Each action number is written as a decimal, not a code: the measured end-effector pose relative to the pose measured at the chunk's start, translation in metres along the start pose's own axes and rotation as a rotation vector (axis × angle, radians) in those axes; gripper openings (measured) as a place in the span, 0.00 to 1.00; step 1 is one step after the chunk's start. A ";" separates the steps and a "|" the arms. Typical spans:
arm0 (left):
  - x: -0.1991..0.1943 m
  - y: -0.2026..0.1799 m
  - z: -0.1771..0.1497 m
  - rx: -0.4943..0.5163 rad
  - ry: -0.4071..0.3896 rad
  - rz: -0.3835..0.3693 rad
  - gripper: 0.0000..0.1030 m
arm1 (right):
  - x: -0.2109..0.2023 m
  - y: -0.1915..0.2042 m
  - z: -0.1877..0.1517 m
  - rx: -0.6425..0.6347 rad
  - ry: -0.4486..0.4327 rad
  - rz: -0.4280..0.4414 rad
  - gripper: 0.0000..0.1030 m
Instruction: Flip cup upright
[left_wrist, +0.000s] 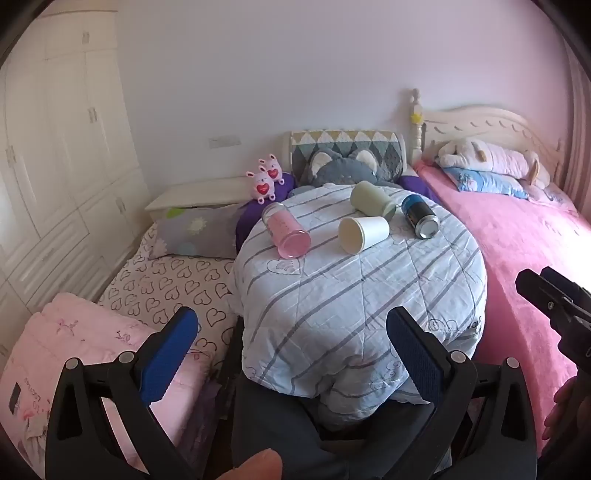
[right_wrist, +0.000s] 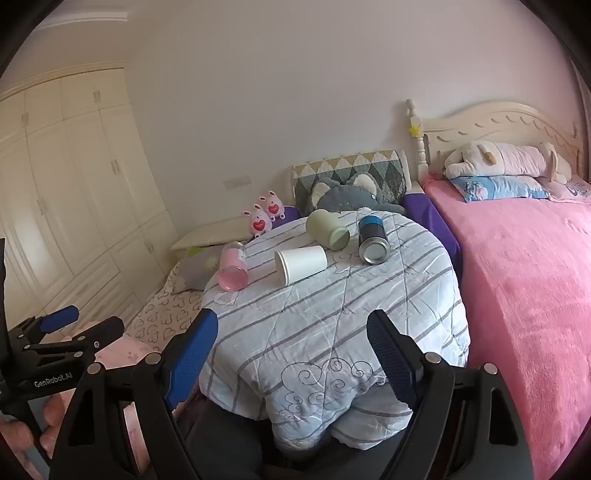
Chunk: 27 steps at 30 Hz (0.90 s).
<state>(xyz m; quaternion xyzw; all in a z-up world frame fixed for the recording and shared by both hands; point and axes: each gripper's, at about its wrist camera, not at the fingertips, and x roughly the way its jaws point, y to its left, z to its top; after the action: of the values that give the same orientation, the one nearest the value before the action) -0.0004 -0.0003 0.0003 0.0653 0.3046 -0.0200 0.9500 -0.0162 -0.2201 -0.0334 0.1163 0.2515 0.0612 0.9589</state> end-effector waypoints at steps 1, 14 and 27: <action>0.000 0.000 0.000 0.000 0.000 -0.001 1.00 | 0.000 0.000 0.000 0.000 0.000 0.001 0.81; -0.003 0.004 0.002 -0.016 -0.011 0.000 1.00 | -0.005 0.010 0.001 -0.020 -0.014 0.000 0.81; -0.006 0.014 0.006 -0.031 -0.010 0.006 1.00 | -0.005 0.010 0.002 -0.020 -0.007 0.003 0.81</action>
<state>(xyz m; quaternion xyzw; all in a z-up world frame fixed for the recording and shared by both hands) -0.0007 0.0125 0.0106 0.0511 0.2997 -0.0128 0.9526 -0.0197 -0.2118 -0.0271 0.1073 0.2473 0.0647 0.9608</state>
